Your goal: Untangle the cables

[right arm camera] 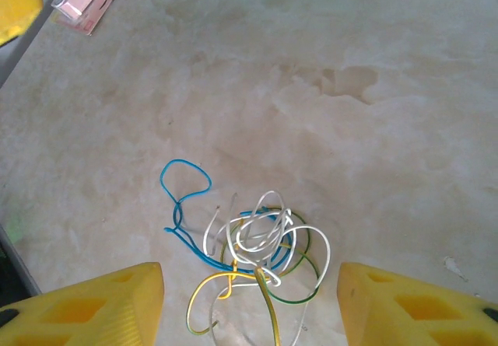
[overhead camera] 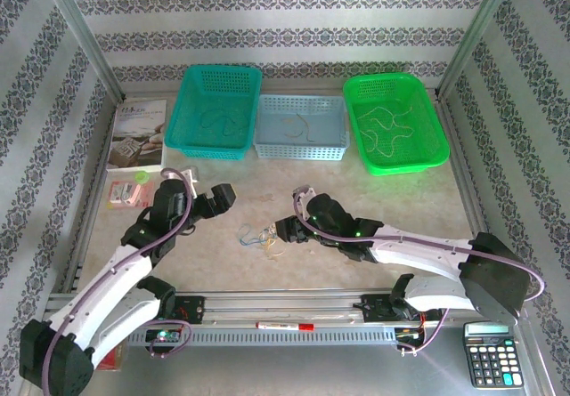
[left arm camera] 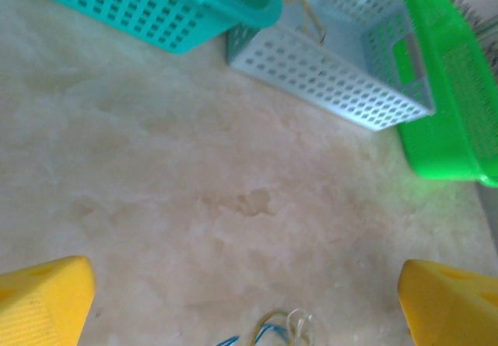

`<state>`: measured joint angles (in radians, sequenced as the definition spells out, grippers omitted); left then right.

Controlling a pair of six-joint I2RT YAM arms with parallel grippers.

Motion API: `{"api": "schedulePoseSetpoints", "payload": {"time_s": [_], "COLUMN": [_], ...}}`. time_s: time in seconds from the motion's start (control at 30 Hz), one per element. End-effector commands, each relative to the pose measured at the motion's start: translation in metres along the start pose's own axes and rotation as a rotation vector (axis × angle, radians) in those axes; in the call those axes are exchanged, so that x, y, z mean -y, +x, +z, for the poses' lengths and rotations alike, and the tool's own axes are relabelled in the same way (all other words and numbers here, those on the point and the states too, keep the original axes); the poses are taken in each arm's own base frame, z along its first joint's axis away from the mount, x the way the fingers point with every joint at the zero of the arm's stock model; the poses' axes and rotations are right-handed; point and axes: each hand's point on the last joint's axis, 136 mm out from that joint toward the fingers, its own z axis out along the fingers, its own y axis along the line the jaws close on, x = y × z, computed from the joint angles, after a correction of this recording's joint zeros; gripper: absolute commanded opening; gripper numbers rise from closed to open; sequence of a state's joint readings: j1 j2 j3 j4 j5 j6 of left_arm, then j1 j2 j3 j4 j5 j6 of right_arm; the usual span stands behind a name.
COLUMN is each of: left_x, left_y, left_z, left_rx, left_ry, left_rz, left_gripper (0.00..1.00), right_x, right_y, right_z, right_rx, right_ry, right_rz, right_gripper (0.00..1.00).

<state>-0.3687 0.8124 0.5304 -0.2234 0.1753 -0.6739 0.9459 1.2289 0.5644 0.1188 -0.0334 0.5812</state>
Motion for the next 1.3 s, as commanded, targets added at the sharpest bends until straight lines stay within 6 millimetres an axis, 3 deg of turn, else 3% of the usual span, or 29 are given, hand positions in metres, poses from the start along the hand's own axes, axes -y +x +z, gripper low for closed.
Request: {"api": "schedulePoseSetpoints", "payload": {"time_s": [0.0,0.23,0.5,0.8,1.27], "left_x": [-0.008,-0.018,-0.014,-0.021,-0.014], "left_y": [0.024,0.061,0.077,0.102,0.111], "left_z": [-0.001,0.018,0.031,0.045,0.069], "left_rx": [-0.160,-0.322,-0.372,-0.430,-0.455], "left_ry": [-0.045,-0.032,-0.040,-0.079,-0.054], "left_rz": [0.079,0.064,0.119,0.169,0.204], "left_gripper": [0.95,0.81,0.67,0.61,0.52], "right_x": [-0.015,-0.047,-0.054,-0.041,-0.025], "right_y": [-0.020,-0.032,-0.029,-0.005,0.012], "right_z": [-0.009,-0.009,0.024,0.060,0.068], "right_rx": [0.075,0.090,0.058,-0.009,-0.030], "right_ry": [-0.012,-0.072,-0.090,-0.062,-0.021], "right_rz": [-0.018,-0.054,-0.012,0.022,0.039], "right_gripper": [0.61,0.60,0.51,0.36,0.35]}}
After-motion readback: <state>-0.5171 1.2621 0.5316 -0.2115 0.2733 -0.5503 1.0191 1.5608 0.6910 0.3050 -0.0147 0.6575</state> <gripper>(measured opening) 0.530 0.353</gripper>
